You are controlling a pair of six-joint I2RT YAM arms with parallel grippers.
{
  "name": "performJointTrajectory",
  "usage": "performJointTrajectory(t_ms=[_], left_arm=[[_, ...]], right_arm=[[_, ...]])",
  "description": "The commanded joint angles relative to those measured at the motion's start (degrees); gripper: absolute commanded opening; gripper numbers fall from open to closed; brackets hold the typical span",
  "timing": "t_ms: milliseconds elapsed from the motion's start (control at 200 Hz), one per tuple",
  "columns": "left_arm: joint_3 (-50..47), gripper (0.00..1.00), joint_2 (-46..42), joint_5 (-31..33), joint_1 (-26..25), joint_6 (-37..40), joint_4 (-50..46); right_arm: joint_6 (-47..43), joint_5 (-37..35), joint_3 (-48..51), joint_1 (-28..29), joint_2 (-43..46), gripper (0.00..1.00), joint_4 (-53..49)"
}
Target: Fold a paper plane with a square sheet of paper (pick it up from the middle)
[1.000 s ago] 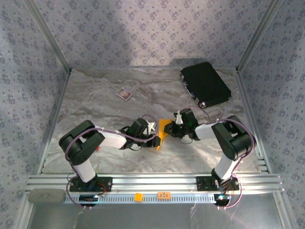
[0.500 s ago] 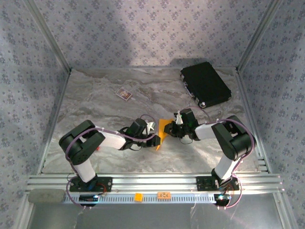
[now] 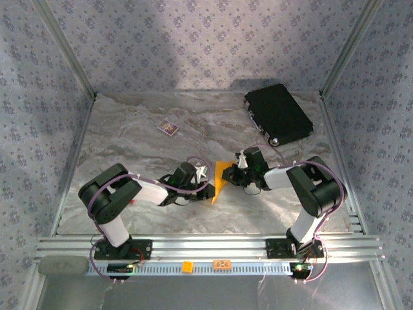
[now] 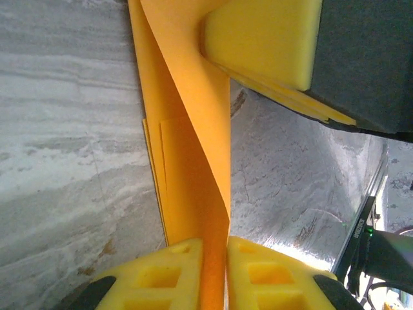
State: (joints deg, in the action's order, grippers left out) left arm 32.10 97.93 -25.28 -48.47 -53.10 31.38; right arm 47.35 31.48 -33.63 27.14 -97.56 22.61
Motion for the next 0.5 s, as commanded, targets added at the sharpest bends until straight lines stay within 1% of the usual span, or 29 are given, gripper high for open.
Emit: performJointTrajectory(t_ms=[0, 70, 195, 495], left_arm=[[-0.5, 0.17, -1.1, -0.3, 0.2, -0.4, 2.6], [-0.9, 0.2, -1.7, 0.3, 0.1, -0.8, 3.0], [-1.6, 0.21, -3.0, 1.7, 0.2, -1.0, 3.6], [-0.9, 0.19, -0.8, 0.4, 0.2, -1.8, 5.7]], right_arm=[[0.1, -4.9, 2.0, -0.1, -2.5, 0.12, -5.1], [0.1, -4.9, 2.1, 0.0, -2.4, 0.12, -5.1], [0.2, -5.0, 2.1, -0.1, -2.5, 0.12, -5.1], [0.3, -4.9, 2.1, 0.0, -2.9, 0.12, -4.7]])
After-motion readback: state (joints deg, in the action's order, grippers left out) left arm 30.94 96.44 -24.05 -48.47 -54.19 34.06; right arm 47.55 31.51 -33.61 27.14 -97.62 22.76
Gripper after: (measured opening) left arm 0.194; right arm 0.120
